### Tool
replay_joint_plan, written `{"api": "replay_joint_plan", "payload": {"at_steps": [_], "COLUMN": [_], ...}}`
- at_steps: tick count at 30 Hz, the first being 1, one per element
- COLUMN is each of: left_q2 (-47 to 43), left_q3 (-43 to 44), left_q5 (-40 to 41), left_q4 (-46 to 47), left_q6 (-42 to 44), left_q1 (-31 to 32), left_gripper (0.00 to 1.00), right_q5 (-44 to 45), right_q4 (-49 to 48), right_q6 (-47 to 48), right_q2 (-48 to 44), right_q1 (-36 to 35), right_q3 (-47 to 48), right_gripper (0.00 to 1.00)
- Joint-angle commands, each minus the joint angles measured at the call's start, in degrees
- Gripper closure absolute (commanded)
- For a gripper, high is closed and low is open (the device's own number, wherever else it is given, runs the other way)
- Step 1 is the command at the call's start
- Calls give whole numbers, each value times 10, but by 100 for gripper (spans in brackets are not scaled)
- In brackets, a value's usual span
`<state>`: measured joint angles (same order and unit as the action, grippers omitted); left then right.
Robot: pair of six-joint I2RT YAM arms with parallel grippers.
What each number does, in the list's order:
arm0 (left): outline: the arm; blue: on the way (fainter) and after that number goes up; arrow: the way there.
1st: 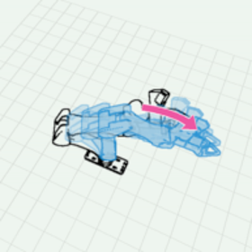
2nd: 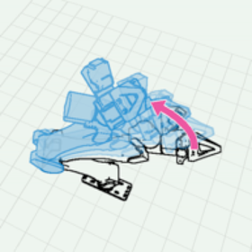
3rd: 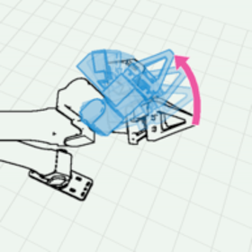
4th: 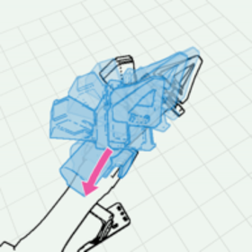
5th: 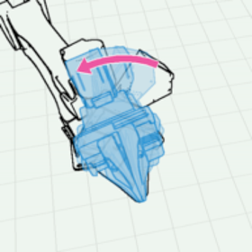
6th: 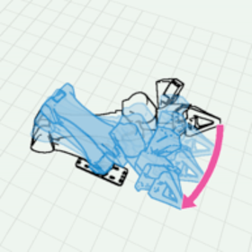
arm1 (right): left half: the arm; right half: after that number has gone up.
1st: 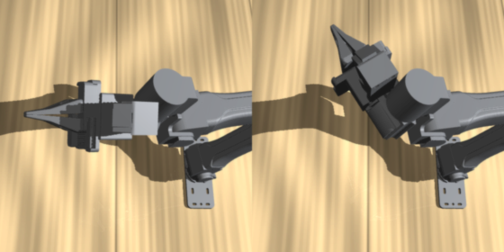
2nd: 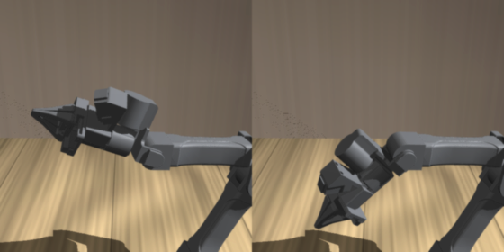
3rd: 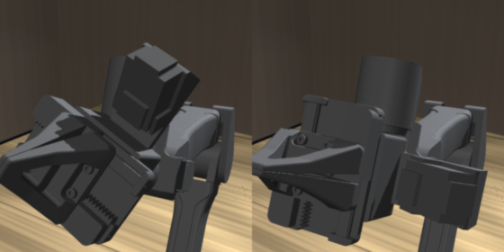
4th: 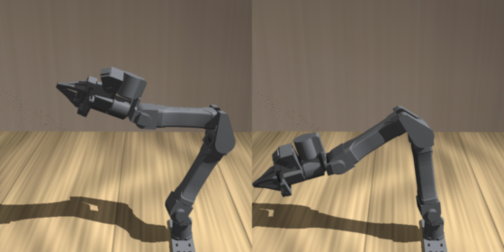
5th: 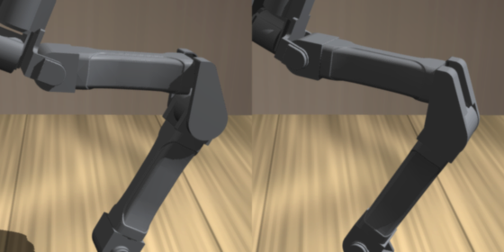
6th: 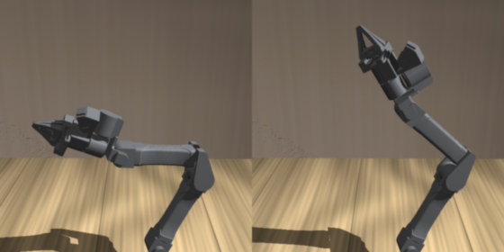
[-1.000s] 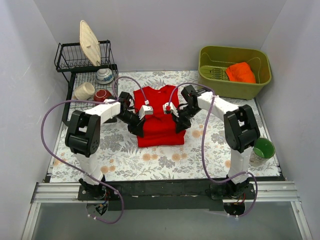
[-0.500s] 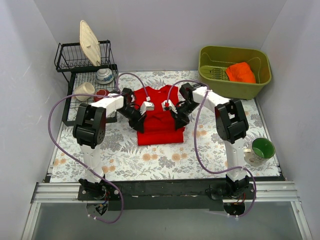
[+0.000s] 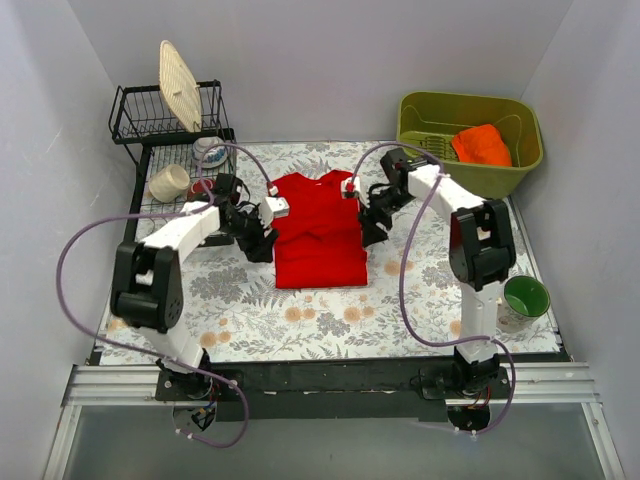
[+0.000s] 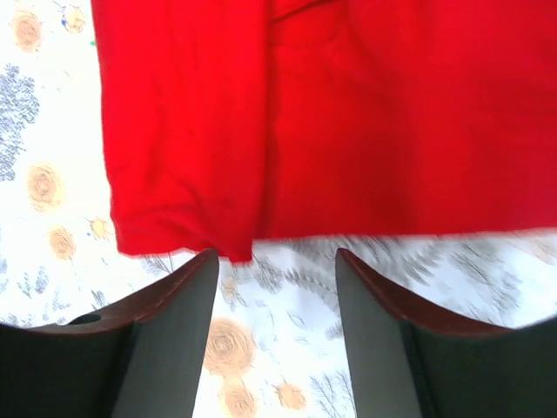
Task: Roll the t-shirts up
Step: Roll the T-shirt to the center of the board.
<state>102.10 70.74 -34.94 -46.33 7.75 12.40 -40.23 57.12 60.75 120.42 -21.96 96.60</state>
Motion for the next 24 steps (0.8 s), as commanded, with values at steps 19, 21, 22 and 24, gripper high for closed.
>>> {"api": "replay_joint_plan", "payload": {"at_steps": [19, 21, 22, 24], "left_q2": [-185, -163, -157, -143], "left_q3": [-272, -272, -271, -271], "left_q5": [37, 43, 46, 51], "left_q4": [316, 316, 316, 316], "left_q6": [87, 87, 89, 91], "left_q1": [157, 164, 166, 173], "left_gripper": [35, 36, 39, 44], "right_q5": [177, 175, 173, 169], "right_q4": [-398, -404, -410, -433], "right_q6": [-140, -140, -137, -136], "right_q2": [-483, -492, -501, -505], "right_q1": [-55, -55, -56, -61], "right_q3": [-448, -475, -483, -504], "right_gripper": [20, 20, 20, 20]}}
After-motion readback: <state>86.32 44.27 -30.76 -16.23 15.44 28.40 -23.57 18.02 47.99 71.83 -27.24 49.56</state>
